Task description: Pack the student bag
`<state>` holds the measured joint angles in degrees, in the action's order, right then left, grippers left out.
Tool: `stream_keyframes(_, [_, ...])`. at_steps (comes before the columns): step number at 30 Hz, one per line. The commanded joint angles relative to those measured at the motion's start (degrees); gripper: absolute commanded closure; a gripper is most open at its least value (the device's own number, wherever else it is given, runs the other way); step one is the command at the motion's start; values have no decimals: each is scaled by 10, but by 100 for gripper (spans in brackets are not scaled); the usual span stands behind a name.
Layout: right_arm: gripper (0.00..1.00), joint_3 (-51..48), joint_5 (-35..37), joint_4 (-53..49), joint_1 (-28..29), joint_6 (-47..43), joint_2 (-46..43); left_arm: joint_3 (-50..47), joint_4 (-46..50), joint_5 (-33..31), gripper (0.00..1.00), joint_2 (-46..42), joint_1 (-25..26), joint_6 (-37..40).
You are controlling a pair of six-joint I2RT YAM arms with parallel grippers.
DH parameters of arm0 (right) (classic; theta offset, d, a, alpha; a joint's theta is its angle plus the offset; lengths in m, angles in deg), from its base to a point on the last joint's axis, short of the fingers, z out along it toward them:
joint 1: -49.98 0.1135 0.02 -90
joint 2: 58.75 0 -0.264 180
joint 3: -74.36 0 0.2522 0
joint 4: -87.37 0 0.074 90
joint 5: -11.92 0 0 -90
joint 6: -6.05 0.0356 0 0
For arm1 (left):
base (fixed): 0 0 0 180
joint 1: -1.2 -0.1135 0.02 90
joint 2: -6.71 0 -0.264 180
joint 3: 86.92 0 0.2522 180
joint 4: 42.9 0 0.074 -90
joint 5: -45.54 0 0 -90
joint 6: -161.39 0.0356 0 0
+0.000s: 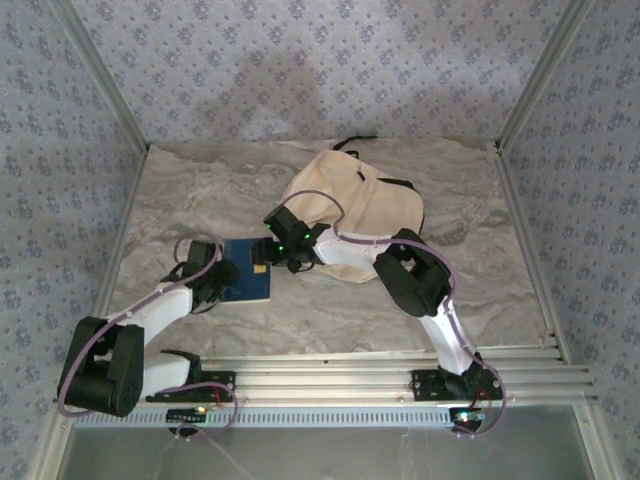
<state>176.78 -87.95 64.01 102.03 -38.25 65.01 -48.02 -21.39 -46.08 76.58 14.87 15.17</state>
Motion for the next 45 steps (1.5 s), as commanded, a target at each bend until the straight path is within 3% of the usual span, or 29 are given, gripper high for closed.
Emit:
stream_keyframes(1, [42, 11, -5, -13, 4, 11, 31, -4, -1, 68, 44, 27, 23, -15])
stream_keyframes(8, [51, 17, -47, 29, 9, 16, 34, -2, -9, 68, 43, 46, 31, -17])
stream_keyframes(17, [53, 3, -55, 37, 16, 4, -11, 0, -17, 70, 43, 61, 33, -19])
stream_keyframes(28, [80, 26, -105, 56, 7, 11, 28, 6, -17, 72, 43, 65, 33, -16])
stream_keyframes(32, [100, 29, -107, 48, -1, 6, 22, 17, 0, 68, 43, 61, 33, -9])
stream_keyframes(33, [100, 28, -107, 46, -4, 3, 19, 23, 10, 62, 42, 55, 33, -3])
stream_keyframes(35, [100, 27, -108, 44, -9, -3, 9, 37, 35, 51, 39, 39, 27, 15])
stream_keyframes(40, [100, 23, -141, 47, -26, -26, -28, 71, 72, 63, 7, -22, -26, 66])
stream_keyframes(45, [100, 21, -209, 66, -51, -27, -64, 91, 48, 126, 3, -65, -95, 96])
